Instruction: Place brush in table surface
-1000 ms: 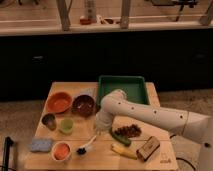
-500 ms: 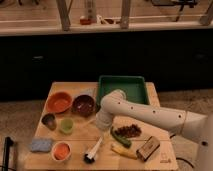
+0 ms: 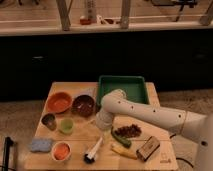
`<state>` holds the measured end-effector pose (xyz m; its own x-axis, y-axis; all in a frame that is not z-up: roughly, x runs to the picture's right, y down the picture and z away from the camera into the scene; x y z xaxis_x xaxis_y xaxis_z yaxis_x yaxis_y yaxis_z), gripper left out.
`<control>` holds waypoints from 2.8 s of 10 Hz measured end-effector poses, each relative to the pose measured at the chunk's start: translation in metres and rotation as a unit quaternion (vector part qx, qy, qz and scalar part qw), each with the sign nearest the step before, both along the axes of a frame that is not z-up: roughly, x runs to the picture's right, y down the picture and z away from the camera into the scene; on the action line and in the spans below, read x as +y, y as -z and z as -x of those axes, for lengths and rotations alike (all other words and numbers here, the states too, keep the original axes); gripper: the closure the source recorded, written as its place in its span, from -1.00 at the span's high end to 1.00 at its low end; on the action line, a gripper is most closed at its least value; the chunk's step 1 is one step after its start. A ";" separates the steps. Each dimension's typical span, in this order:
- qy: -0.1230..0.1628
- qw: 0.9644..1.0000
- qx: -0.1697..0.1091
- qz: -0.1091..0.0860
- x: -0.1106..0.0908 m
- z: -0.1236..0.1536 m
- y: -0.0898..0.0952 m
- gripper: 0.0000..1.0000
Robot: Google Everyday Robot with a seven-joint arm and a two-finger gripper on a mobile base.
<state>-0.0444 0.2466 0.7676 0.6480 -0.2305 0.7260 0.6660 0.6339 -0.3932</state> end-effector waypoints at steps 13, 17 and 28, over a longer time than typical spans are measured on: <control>-0.002 1.000 -0.018 -0.007 -0.010 -0.001 0.008 0.60; -0.003 1.000 -0.020 -0.005 -0.010 -0.004 0.009 0.60; -0.003 1.000 -0.020 -0.004 -0.010 -0.004 0.009 0.60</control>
